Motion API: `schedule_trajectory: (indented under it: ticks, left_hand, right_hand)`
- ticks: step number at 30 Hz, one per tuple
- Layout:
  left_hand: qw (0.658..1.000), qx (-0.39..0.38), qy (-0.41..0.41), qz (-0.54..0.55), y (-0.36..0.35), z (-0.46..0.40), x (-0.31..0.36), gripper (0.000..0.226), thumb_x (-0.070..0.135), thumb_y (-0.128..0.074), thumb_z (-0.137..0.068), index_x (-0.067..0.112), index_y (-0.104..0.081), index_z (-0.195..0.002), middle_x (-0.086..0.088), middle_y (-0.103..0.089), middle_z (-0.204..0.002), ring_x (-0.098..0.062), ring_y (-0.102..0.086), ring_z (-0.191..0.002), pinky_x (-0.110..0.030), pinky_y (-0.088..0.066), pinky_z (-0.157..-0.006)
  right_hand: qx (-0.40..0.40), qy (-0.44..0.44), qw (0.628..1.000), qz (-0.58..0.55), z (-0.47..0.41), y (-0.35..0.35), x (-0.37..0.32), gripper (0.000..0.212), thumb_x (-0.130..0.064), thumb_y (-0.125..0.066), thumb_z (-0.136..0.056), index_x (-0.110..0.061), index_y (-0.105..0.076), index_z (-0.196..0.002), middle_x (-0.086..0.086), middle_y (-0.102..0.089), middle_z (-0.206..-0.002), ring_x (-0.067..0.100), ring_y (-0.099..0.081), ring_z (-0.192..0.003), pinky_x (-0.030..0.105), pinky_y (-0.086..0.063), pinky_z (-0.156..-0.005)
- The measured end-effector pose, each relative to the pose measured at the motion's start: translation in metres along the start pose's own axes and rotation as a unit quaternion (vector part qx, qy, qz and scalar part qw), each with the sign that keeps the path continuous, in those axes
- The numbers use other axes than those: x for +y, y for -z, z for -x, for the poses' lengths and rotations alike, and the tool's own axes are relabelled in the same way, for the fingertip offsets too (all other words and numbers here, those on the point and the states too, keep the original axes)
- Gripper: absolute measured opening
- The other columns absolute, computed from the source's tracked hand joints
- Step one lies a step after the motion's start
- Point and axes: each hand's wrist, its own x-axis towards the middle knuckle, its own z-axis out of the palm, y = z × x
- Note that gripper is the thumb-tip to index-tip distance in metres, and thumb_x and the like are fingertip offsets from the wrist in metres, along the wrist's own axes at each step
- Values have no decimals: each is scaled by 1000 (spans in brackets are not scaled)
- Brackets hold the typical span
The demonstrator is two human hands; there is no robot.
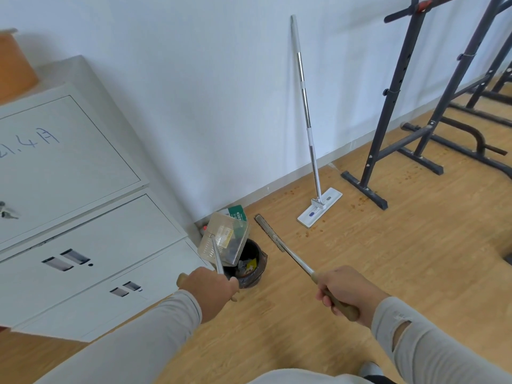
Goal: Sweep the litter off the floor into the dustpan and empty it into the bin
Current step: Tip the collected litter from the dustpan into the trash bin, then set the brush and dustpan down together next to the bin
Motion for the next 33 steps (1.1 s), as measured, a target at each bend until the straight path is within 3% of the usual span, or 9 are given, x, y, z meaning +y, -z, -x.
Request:
schedule_trajectory:
  ticks: [6,10,13,17,22,24,27,31,33]
  left_hand:
    - [995,69,40,56,36,4,-4,21,23,-49,-100,29,-45,-120,-1,-64,-95,-31,-61,-79,-43,-55,-66]
    - [984,144,54,94,75,5,-6,24,35,-40,-103,30,-50,-124,-1,-70,-95,-28,-60,-72,-37,-58,-71]
    - [968,190,86,139,110,6,2,28,40,-40,-103,28,-54,-124,3,-68,-93,-24,-59,-74,-33,-54,-72]
    - [918,228,167,278,149,-2,10,26,46,-47,-100,34,-58,-121,7,-71,-98,-21,-66,-85,-35,-57,-78]
    - [836,252,243,423,186,-27,20,16,42,-59,-96,30,-66,-104,7,-70,-93,-23,-66,-87,-39,-57,-84]
    - [806,256,264,464,194,-40,29,15,39,-62,-95,26,-67,-101,6,-70,-94,-24,-66,-90,-39,-57,-87]
    - [774,250,288,505,198,-61,48,15,39,-63,-95,24,-65,-91,6,-66,-84,-21,-64,-82,-36,-54,-79]
    - [727,219,314,570,195,-92,77,16,39,-61,-95,25,-63,-89,4,-67,-87,-22,-65,-82,-36,-54,-77]
    - [709,200,331,590,194,-108,90,14,38,-61,-96,25,-61,-91,4,-65,-88,-25,-63,-86,-34,-50,-79]
  right_hand:
    - [-55,-18,991,-119,7,35,-35,22,5,-50,-94,14,-58,-112,22,-61,-81,17,-54,-48,29,-47,-46]
    - [-164,41,973,-157,25,71,-67,23,-1,-54,-94,6,-62,-114,21,-59,-85,20,-56,-61,33,-49,-58]
    - [-186,105,970,-115,35,94,-87,21,-15,-57,-96,-1,-69,-106,17,-61,-84,20,-55,-62,33,-48,-57]
    - [-159,172,968,-86,40,123,-107,18,-16,-56,-96,-6,-71,-102,20,-60,-86,24,-56,-64,35,-50,-59]
    - [-161,180,966,-96,31,166,-120,33,-20,-46,-102,-7,-75,-109,26,-64,-91,36,-68,-78,47,-56,-75]
    - [-159,187,967,-68,25,184,-124,34,-11,-41,-105,-9,-72,-117,28,-67,-96,40,-73,-87,50,-58,-83]
    - [-122,192,973,24,11,208,-131,43,11,-41,-98,-16,-68,-119,32,-70,-108,37,-78,-95,47,-61,-87]
    - [-46,174,976,119,-15,229,-141,11,-9,-65,-97,-12,-68,-108,26,-76,-95,30,-80,-80,45,-66,-80]
    - [-13,167,975,143,-29,235,-146,14,-23,-68,-97,-9,-69,-102,26,-76,-88,33,-80,-79,46,-67,-77]
